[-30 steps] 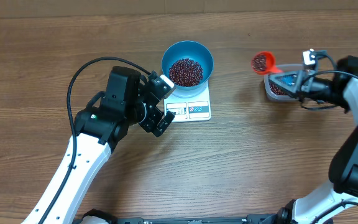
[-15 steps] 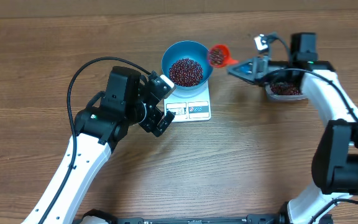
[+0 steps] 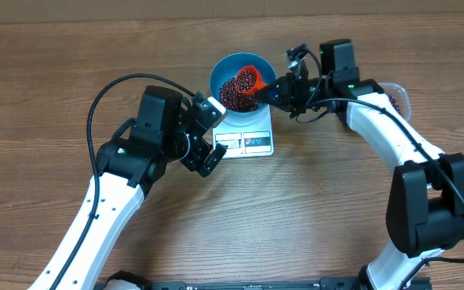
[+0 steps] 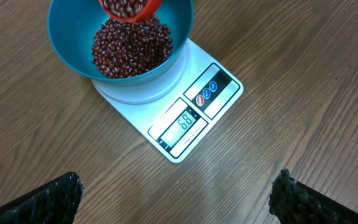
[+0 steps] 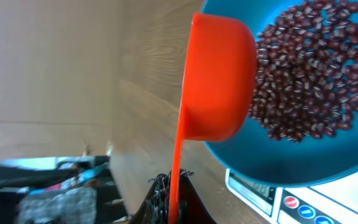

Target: Scoop item into bowl and weigh 150g on scale

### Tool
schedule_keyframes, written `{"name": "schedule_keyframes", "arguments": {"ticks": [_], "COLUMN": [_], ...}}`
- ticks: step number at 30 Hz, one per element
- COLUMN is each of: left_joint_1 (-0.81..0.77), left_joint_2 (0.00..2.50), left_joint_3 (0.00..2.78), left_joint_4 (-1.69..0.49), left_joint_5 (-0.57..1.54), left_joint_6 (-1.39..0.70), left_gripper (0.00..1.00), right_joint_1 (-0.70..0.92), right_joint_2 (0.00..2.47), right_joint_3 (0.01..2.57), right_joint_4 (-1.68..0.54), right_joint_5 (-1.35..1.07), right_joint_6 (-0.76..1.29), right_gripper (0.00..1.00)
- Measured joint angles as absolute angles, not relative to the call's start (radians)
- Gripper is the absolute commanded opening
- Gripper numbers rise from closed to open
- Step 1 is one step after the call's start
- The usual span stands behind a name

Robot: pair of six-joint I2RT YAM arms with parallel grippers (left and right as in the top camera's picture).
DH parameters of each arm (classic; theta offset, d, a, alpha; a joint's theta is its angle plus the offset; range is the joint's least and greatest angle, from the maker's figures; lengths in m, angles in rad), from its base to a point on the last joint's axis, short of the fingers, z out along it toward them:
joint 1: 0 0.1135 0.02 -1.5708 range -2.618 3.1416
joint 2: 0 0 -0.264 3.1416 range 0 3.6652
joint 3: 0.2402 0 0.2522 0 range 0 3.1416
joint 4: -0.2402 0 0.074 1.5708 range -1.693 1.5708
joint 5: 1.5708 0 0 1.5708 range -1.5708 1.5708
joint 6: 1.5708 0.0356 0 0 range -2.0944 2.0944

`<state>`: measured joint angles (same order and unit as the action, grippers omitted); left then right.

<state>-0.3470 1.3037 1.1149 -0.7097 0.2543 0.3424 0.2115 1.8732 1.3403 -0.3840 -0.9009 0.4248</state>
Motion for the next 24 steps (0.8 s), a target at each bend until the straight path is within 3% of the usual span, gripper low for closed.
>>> {"name": "schedule_keyframes", "arguments": {"ticks": [24], "left_joint_1": [-0.347], "left_joint_2": [1.304], "left_joint_3": [1.115], "left_joint_4": [-0.710], "left_joint_5": [0.254], "left_joint_6": [0.342], "left_gripper": [0.99], "right_joint_1": [0.410], "right_joint_2": [1.873], "right_joint_3": [1.591], "right_joint_4": [-0.734], "right_joint_5": [-0.230], "right_joint_6": [0.194], "right_gripper": [0.04]}}
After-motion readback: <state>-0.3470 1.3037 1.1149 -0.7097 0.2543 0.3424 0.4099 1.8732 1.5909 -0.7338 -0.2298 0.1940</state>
